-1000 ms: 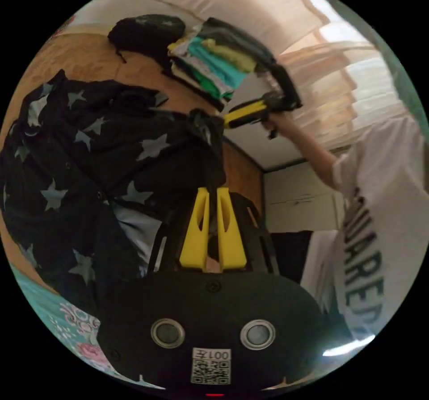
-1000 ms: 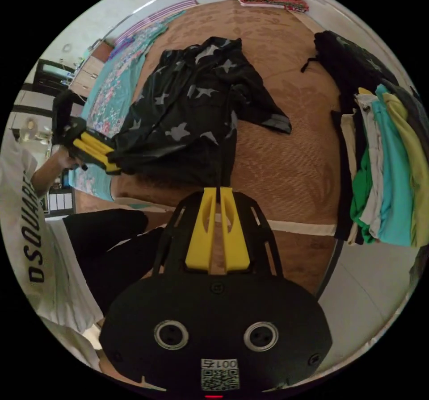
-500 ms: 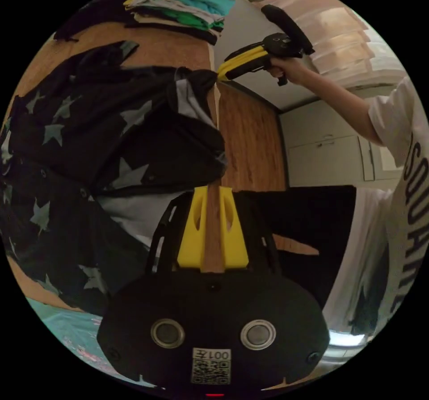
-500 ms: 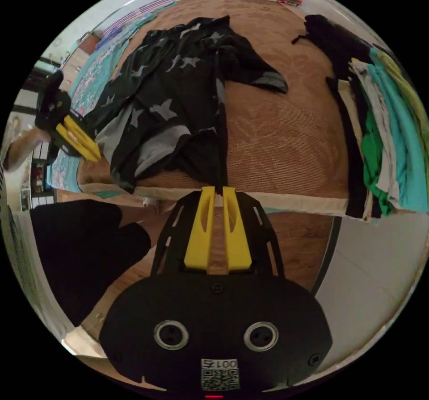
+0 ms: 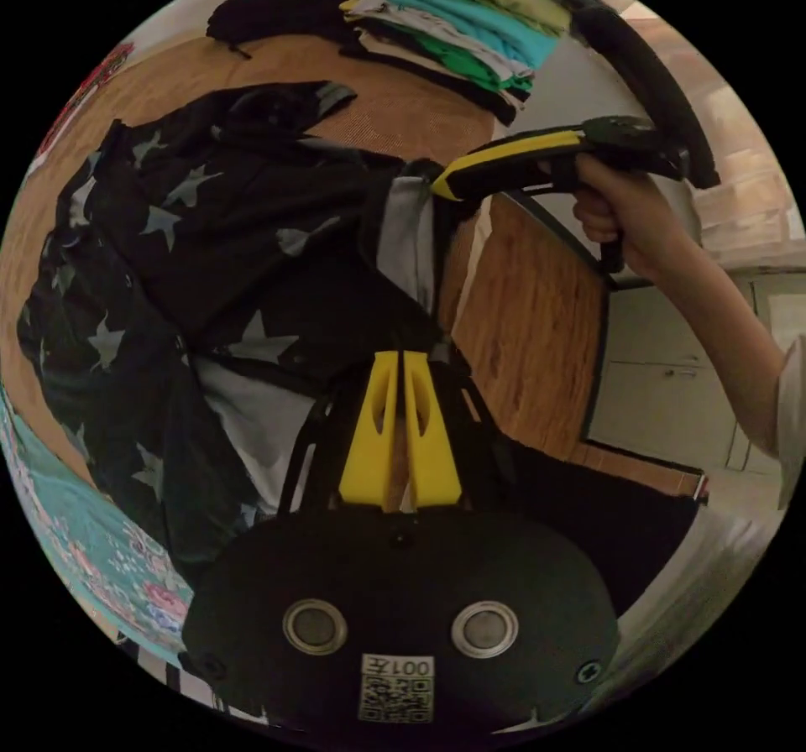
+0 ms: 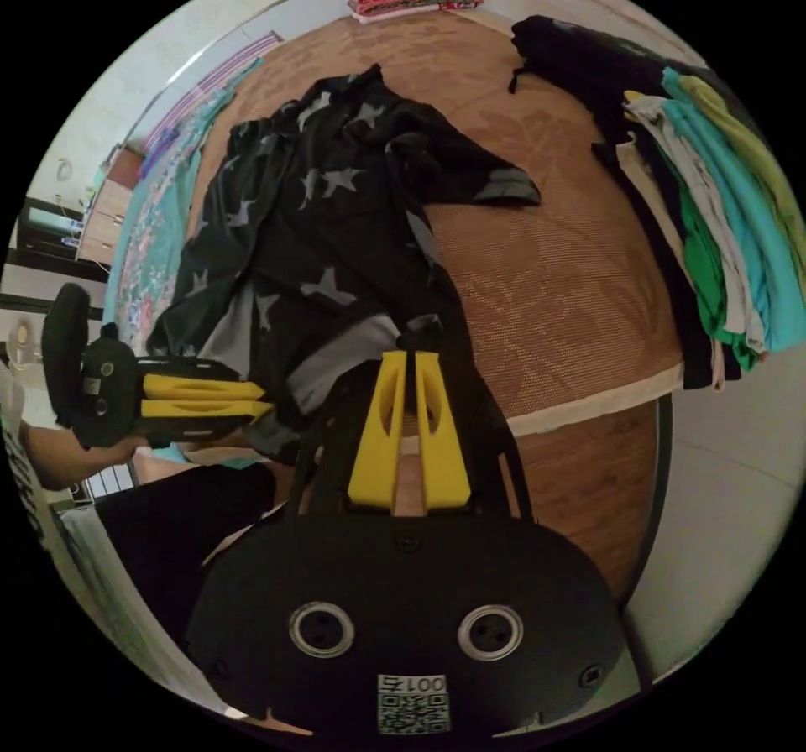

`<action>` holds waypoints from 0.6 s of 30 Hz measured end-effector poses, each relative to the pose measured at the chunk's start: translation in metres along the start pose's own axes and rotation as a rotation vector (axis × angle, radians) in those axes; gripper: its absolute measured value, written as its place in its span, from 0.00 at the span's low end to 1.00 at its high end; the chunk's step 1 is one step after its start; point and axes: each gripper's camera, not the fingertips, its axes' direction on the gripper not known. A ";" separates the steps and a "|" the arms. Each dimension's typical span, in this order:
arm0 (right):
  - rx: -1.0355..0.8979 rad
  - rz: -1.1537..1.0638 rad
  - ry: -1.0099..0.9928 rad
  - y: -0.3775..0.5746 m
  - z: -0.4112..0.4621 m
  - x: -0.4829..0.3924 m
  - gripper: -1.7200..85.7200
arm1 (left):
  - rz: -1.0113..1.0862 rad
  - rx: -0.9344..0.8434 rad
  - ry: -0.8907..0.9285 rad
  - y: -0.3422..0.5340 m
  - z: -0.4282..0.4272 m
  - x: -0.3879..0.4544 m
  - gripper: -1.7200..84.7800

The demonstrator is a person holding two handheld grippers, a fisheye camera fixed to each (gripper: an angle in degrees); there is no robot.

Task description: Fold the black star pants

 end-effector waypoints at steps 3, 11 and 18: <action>0.033 0.024 -0.089 0.020 -0.020 0.006 0.04 | 0.095 0.038 0.116 0.016 -0.021 -0.012 0.01; -0.053 0.020 -0.197 0.087 0.000 0.017 0.03 | 0.341 -0.014 0.146 0.048 -0.027 -0.028 0.01; 0.017 0.094 0.068 0.132 0.035 0.002 0.02 | 0.407 -0.113 -0.029 0.079 0.014 -0.025 0.01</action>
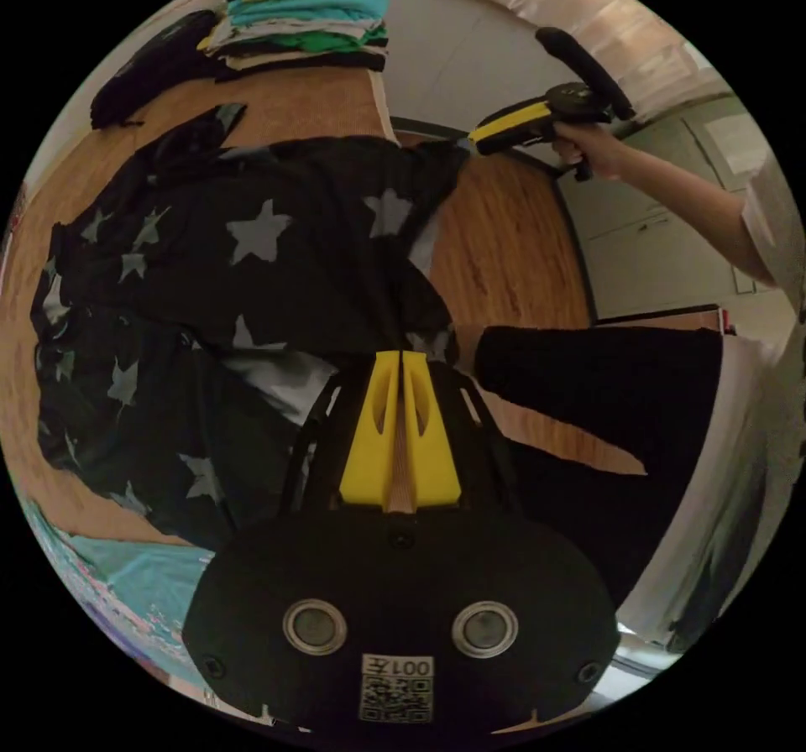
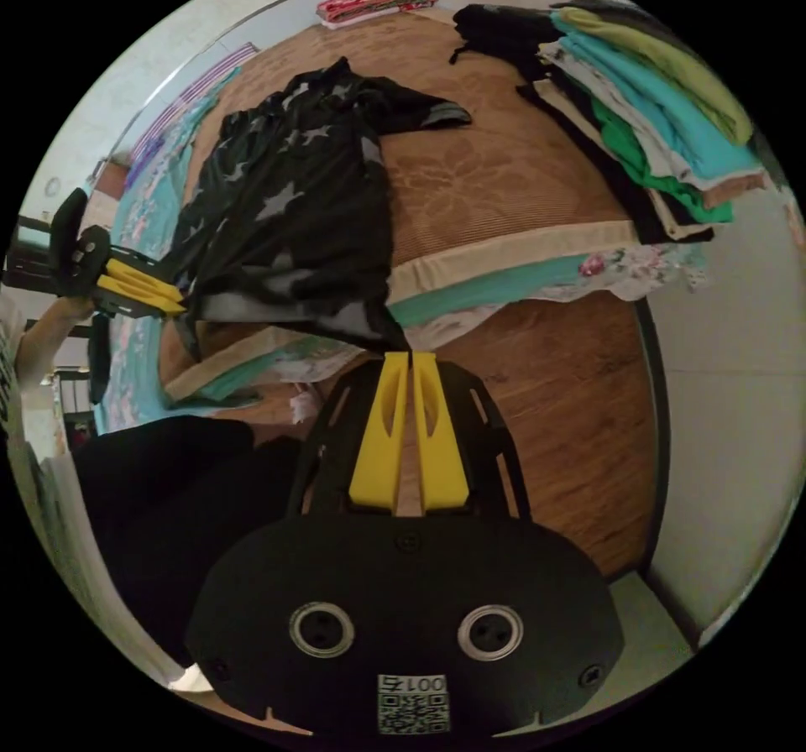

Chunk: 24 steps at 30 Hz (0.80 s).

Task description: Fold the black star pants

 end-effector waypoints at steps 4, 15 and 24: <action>0.015 0.069 0.026 0.007 0.025 -0.002 0.02 | -0.087 -0.007 0.036 0.017 0.019 -0.005 0.02; 0.159 0.300 -0.219 0.004 0.013 0.014 0.02 | -0.659 0.276 0.263 0.093 0.054 -0.058 0.05; 0.043 0.129 -0.054 -0.044 0.049 0.016 0.02 | -0.794 0.334 0.265 0.119 0.078 -0.062 0.01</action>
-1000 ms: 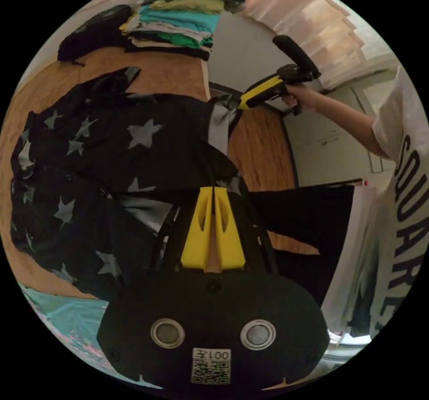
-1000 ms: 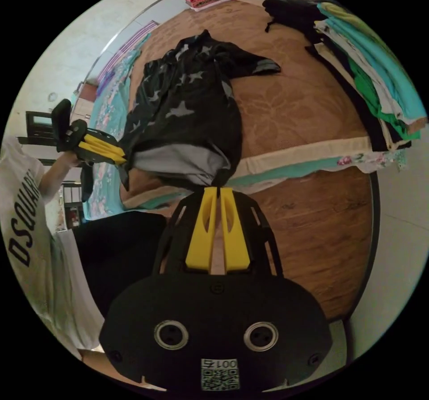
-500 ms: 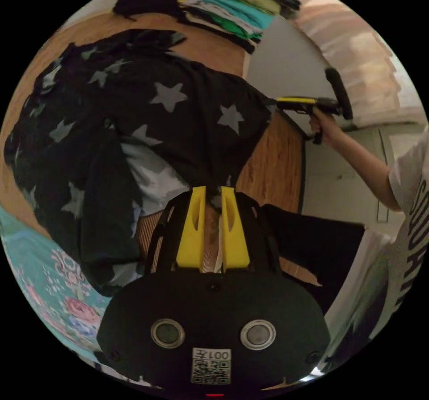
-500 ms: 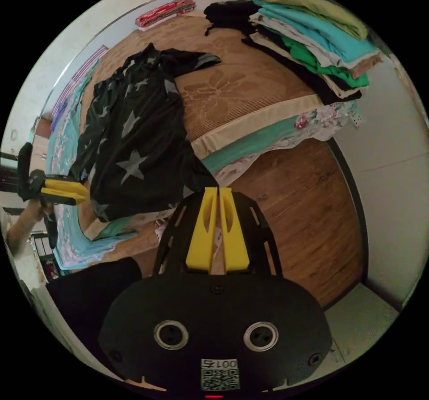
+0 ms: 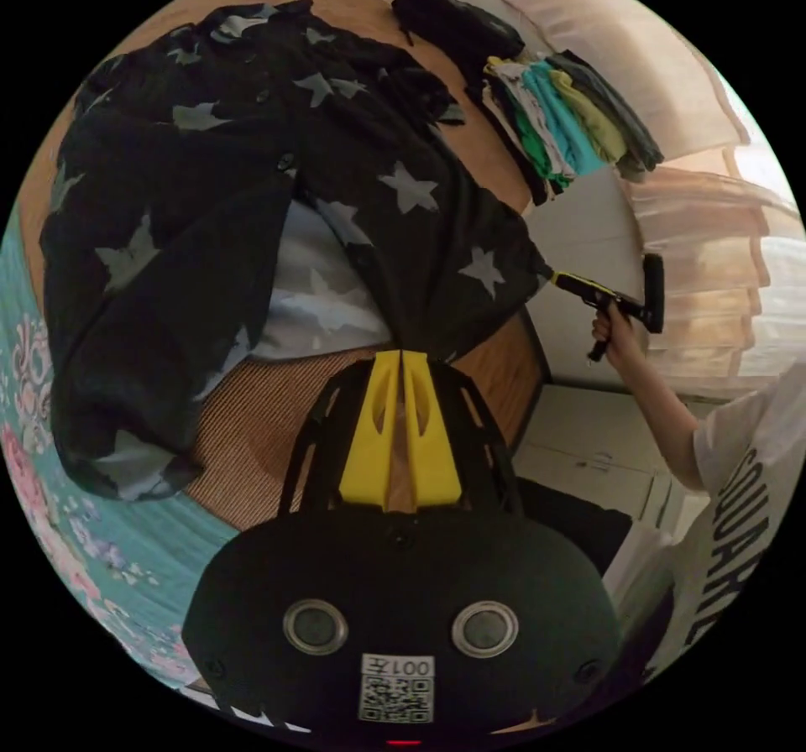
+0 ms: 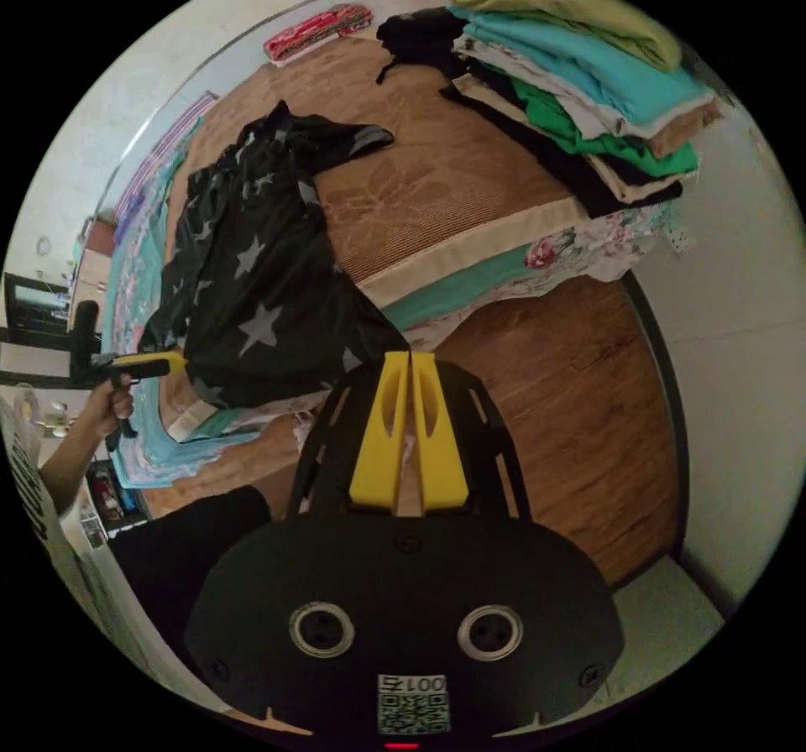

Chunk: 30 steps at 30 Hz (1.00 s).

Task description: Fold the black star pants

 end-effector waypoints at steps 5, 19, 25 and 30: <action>-0.215 -0.024 0.076 -0.027 0.028 -0.008 0.03 | 0.029 -0.001 -0.206 0.017 -0.019 -0.026 0.02; -0.112 -0.850 -0.340 -0.107 0.086 -0.289 0.09 | 0.460 -0.139 -0.799 0.001 0.000 -0.084 0.02; -0.124 -0.925 -0.123 -0.132 0.151 -0.356 0.07 | 0.519 -0.093 -0.814 -0.041 -0.022 -0.161 0.02; -0.096 -0.804 -0.237 -0.159 0.155 -0.366 0.04 | 0.382 -0.026 -0.586 -0.025 -0.040 -0.225 0.08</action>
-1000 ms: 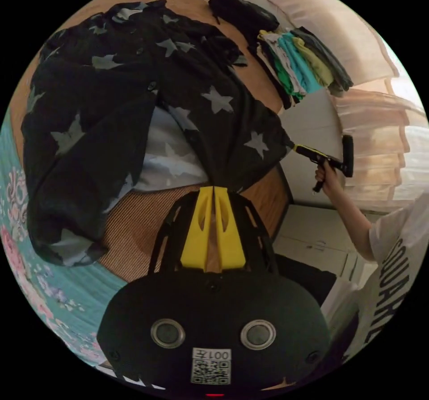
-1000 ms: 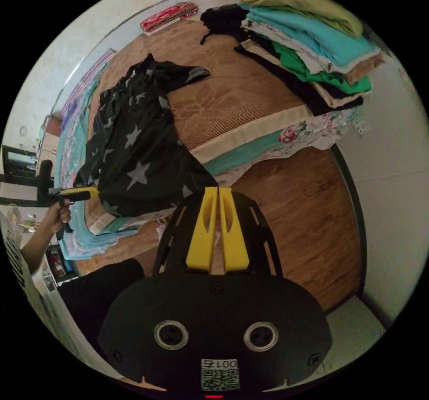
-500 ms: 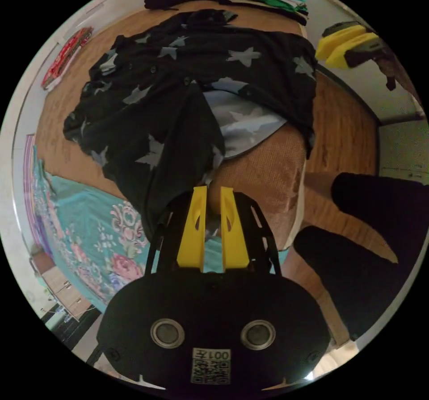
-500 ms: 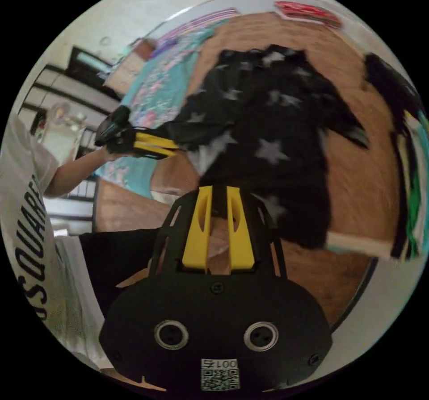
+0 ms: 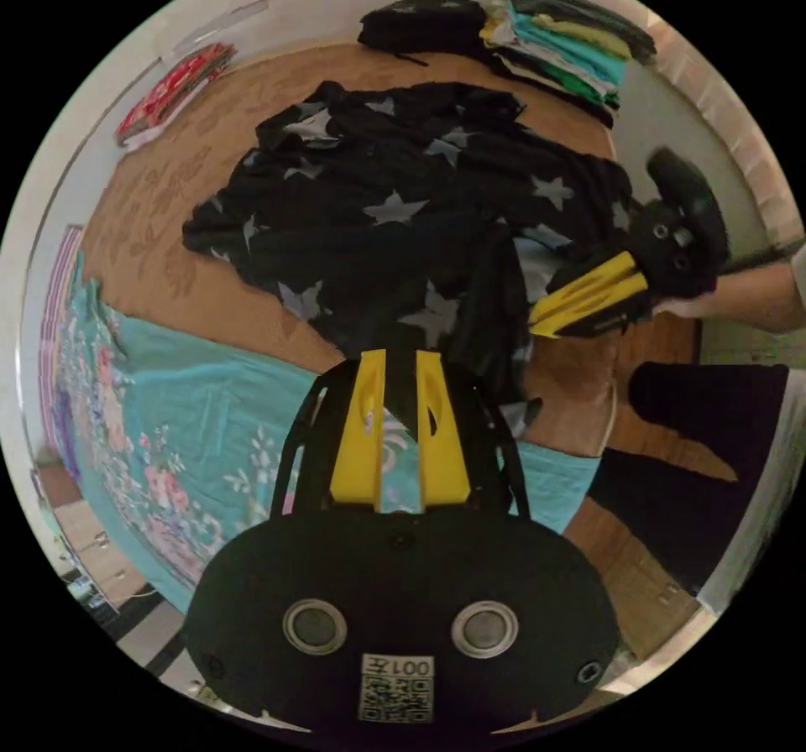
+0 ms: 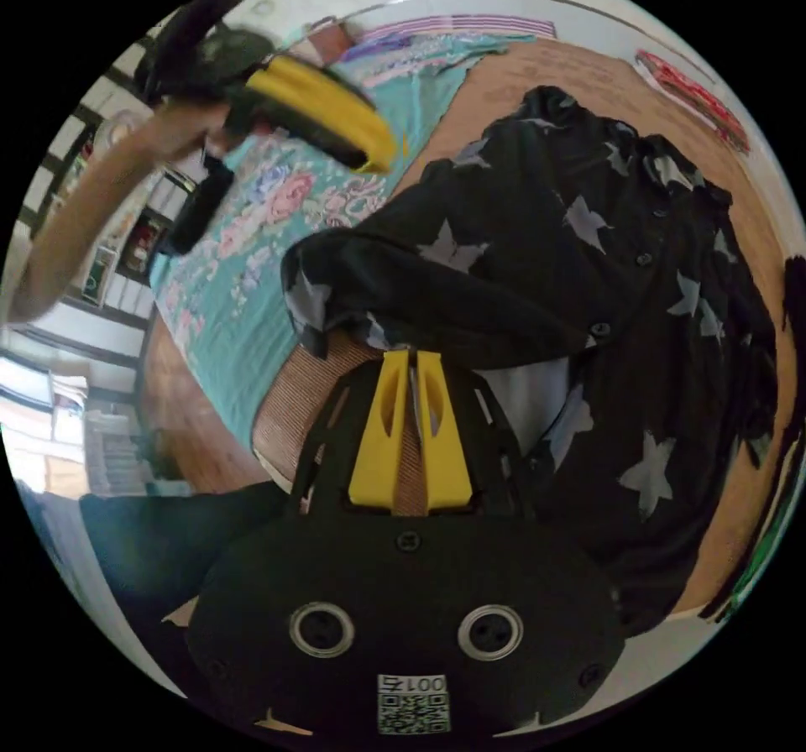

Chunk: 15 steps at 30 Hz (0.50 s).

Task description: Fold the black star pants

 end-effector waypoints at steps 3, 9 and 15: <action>0.135 0.162 -0.257 -0.017 -0.012 0.030 0.04 | -0.130 -0.117 0.121 0.042 0.046 -0.011 0.14; 0.225 0.430 -0.318 -0.055 0.006 0.081 0.03 | -0.548 0.033 0.417 0.099 0.119 -0.052 0.12; 0.179 0.300 -0.234 -0.094 0.013 0.069 0.05 | -0.566 0.221 0.555 0.105 0.158 -0.108 0.01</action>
